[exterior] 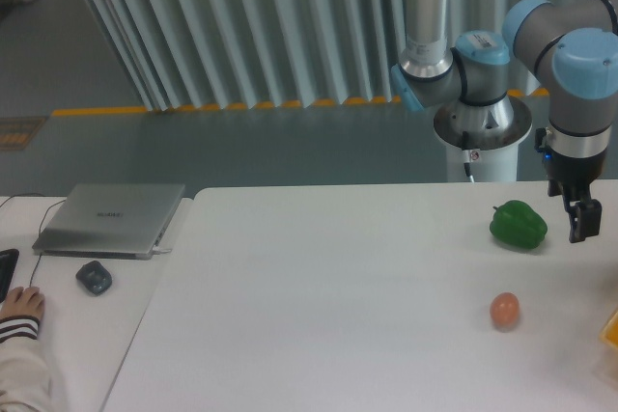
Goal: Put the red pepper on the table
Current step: 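Move the gripper away from the table, out of view beside it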
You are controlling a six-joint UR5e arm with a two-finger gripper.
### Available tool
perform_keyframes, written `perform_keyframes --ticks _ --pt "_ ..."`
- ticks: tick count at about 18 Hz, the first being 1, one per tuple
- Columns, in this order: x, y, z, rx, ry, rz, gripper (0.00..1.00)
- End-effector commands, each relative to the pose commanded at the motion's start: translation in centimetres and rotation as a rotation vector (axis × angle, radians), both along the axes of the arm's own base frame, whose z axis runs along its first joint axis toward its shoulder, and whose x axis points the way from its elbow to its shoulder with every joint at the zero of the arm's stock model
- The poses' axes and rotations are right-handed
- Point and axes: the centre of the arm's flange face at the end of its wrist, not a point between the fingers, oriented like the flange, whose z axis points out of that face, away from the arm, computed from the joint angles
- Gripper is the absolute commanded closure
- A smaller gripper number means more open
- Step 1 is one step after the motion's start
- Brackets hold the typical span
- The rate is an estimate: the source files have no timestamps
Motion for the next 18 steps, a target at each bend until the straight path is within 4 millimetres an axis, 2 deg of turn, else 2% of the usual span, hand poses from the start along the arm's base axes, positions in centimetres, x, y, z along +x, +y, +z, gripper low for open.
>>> perform_keyframes --ticks 4,9,18 --pt "-0.1 0.0 0.3 0.001 0.007 0.0 0.0" --pt "0.3 -0.5 -0.7 0.008 0.013 0.001 0.0" --pt "0.3 -0.7 -0.8 0.012 0.035 0.009 0.0"
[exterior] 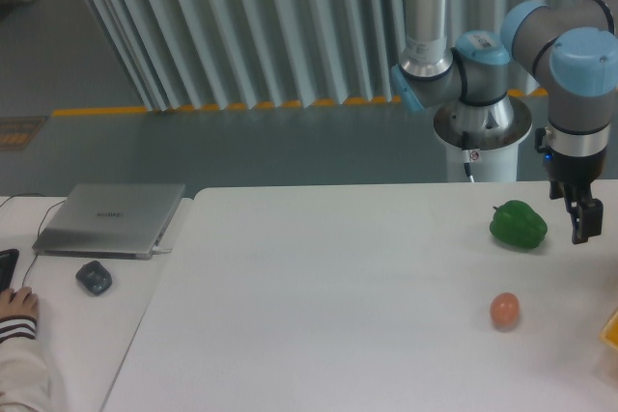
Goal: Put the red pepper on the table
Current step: 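Move the gripper away from the table, out of view beside it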
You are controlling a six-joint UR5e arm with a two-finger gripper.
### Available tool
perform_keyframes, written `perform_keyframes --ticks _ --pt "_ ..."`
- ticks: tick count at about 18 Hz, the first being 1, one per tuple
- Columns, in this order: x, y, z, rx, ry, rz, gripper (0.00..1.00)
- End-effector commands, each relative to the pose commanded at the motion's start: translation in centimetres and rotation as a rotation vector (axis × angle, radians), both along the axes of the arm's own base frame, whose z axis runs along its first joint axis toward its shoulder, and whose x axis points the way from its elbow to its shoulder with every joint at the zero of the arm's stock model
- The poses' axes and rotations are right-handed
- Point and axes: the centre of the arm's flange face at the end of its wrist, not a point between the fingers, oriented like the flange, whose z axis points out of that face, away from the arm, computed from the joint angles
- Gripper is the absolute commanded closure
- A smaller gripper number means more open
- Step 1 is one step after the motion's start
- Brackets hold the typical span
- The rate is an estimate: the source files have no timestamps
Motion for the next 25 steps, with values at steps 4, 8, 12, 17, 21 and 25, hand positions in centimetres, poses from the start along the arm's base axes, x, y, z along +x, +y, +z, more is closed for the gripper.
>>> perform_keyframes --ticks 4,8,12,17,21,25 --pt "0.2 -0.2 -0.7 -0.002 -0.01 -0.001 0.0" --pt "-0.1 -0.2 -1.1 0.014 0.011 0.015 0.0" --pt "-0.7 -0.5 -0.9 0.026 0.031 0.144 0.0" --pt "-3.9 -2.3 -0.3 0.059 0.071 0.224 0.0" --pt "-6.4 -3.4 0.2 0.089 0.114 0.254 0.0" --pt "-8.1 -4.1 0.3 0.112 0.137 0.295 0.0"
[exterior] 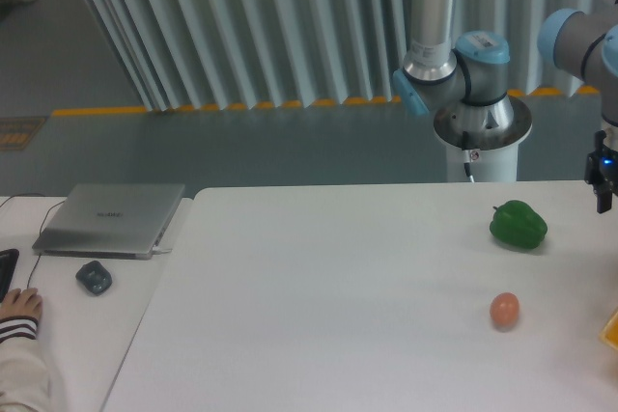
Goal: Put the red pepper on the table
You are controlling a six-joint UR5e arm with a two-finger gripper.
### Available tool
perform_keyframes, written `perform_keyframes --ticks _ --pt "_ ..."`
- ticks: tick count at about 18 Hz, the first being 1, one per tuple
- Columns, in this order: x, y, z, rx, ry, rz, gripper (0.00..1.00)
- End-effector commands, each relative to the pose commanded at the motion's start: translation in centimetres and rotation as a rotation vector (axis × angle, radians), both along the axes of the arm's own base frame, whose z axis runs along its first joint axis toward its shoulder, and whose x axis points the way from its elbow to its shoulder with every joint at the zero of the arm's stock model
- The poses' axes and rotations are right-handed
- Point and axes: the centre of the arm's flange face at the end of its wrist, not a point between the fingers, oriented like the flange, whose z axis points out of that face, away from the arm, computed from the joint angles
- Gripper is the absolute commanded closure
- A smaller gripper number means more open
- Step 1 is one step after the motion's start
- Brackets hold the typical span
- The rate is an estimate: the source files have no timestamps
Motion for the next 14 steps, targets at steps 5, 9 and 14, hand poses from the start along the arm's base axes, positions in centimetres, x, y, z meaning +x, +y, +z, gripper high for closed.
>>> perform_keyframes --ticks 5,9,14 --pt "-2.7 0.4 -1.5 0.025 0.038 0.042 0.0" --pt "-4.7 0.8 -2.1 0.037 0.055 0.062 0.0" --pt "-6.8 -0.2 -2.9 0.048 0.079 0.105 0.0"
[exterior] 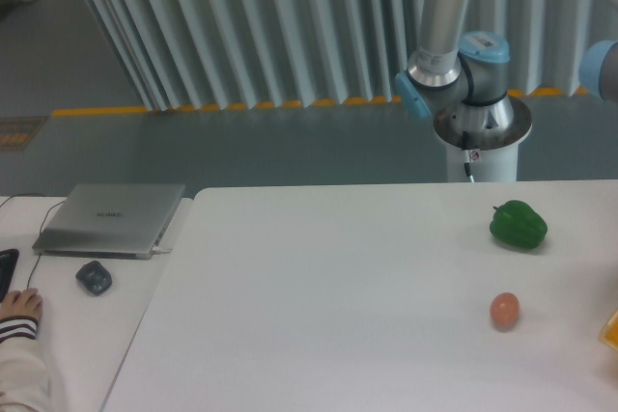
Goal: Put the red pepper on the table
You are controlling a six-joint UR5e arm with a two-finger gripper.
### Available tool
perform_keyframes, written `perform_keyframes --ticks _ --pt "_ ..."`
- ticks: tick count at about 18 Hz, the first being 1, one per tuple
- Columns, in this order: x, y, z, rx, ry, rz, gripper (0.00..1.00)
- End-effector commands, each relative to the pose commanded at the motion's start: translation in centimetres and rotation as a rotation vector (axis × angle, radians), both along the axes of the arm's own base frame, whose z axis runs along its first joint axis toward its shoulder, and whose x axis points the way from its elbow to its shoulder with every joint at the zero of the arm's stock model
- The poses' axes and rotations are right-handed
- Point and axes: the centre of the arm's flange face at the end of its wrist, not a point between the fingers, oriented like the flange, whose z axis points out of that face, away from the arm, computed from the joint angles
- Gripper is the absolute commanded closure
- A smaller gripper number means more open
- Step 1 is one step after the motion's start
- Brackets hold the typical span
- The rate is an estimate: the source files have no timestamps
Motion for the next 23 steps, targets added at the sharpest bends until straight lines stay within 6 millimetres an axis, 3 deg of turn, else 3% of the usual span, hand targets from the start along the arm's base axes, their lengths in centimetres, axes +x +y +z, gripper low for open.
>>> perform_keyframes --ticks 7,17,23 --pt "-2.8 -2.1 -2.1 -0.009 -0.02 0.037 0.0" --pt "-4.0 -1.7 -4.6 -0.025 -0.04 0.04 0.0" --pt "-5.2 -2.4 -4.9 -0.007 -0.011 0.059 0.0"
